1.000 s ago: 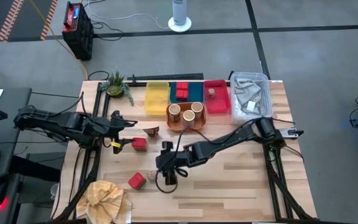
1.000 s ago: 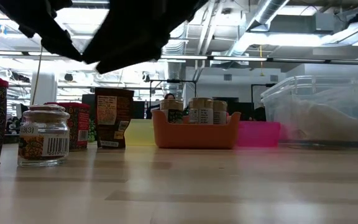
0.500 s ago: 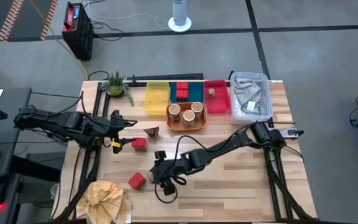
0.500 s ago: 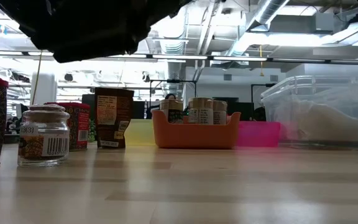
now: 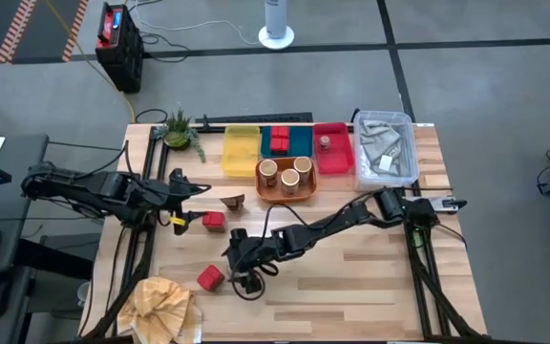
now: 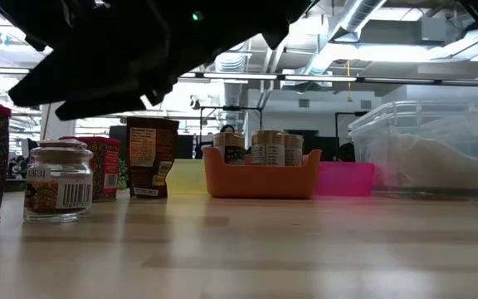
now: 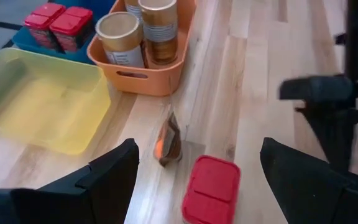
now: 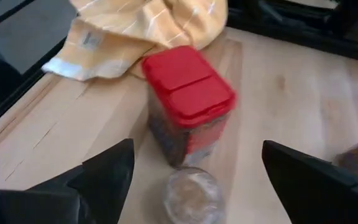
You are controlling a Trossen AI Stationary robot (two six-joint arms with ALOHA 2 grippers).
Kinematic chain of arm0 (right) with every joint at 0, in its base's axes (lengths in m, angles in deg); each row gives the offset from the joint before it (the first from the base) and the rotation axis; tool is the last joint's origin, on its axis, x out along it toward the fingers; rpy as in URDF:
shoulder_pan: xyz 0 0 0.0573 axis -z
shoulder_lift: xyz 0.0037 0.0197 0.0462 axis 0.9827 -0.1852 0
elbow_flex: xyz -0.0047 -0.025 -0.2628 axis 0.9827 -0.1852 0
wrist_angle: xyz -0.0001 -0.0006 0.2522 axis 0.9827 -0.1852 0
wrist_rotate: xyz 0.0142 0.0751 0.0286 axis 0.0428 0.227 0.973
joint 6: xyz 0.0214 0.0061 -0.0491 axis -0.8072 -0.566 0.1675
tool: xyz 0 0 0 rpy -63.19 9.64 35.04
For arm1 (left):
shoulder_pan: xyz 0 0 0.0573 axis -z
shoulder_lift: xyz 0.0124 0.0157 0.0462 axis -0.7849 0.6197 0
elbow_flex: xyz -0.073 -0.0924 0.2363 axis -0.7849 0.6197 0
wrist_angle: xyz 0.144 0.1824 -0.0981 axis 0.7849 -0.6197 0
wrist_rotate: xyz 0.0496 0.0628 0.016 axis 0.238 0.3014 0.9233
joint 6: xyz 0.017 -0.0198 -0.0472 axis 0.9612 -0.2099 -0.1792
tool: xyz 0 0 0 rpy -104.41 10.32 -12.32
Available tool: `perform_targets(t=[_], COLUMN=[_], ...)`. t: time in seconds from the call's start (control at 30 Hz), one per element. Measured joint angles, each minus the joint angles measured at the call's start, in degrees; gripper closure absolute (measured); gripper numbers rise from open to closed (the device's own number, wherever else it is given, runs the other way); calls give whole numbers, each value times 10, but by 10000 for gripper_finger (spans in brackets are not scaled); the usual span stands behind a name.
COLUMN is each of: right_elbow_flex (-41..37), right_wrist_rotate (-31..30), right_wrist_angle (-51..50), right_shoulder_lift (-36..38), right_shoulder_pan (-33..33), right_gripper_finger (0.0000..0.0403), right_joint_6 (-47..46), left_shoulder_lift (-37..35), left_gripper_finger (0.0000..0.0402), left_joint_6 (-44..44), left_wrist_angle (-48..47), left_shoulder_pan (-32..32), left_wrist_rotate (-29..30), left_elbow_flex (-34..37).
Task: Sort spices by type
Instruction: Put the brown seasoning bottle into the red bin
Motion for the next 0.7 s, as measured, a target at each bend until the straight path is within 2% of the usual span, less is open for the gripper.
perform_targets(t=[0.23, 0.7], right_elbow_flex=[-1, -1], right_wrist_rotate=[-12, -13], right_wrist_angle=[-22, -72], right_shoulder_lift=[-11, -11], right_shoulder_pan=[1, 10], right_gripper_finger=[52, 149], right_joint_6=[11, 7], left_shoulder_lift=[0, 0], left_gripper_finger=[79, 79], left_joint_6=[0, 0], left_wrist_angle=[-4, -5], left_shoulder_pan=[0, 0], left_wrist_rotate=[15, 15], left_elbow_flex=[0, 0])
